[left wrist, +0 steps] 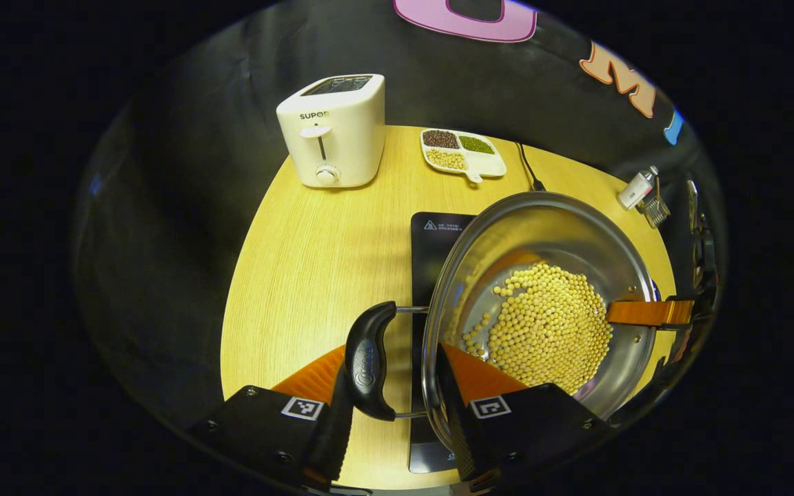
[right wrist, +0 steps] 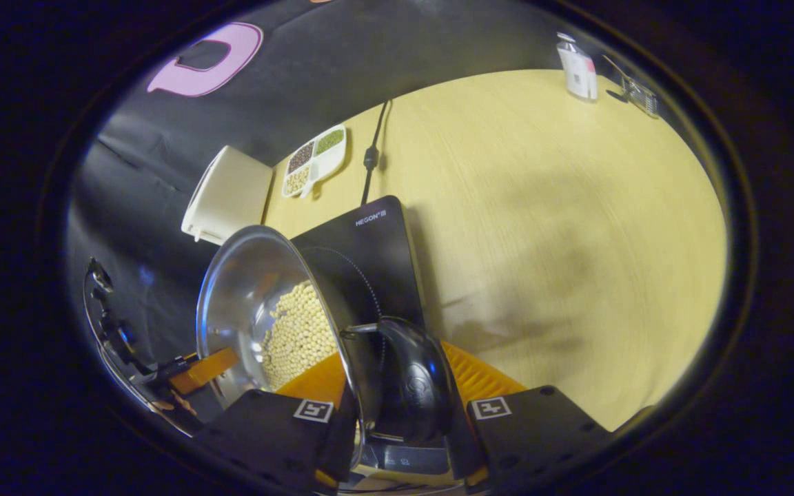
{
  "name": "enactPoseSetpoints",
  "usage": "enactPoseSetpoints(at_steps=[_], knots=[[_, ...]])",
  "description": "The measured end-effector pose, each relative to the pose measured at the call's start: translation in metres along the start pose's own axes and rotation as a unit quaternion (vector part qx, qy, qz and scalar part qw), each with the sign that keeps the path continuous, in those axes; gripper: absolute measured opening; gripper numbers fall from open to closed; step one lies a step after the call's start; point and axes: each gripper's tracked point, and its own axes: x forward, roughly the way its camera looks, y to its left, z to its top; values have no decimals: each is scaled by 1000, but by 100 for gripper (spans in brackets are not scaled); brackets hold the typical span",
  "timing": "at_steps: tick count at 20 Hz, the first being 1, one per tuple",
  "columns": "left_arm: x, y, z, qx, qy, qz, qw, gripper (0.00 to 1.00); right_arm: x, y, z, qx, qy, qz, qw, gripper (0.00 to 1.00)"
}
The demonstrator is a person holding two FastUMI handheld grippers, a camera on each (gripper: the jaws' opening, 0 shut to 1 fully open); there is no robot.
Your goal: First push the handle of the pot to place it horizontally, then grasp the pot with both hands and set it on the induction cooktop.
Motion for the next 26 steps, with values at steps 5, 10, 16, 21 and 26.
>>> enactPoseSetpoints(at_steps=[5,10,16,21,26], knots=[[-3,2,-1,-5,-5,-2,1000,64,1,0,2,-2,-3,3,1000,52],[-5,4,-1,-14,-8,-3,1000,65,1,1,2,-2,-4,4,1000,57],[-9,4,-5,-52,-25,-2,998,68,-19,7,23,-5,-52,19,998,64],[-34,8,21,-56,-139,38,988,100,-63,-4,61,-61,-162,7,985,100],[-95,1,61,-44,-258,83,962,97,-119,-18,78,-84,-243,-1,966,100]])
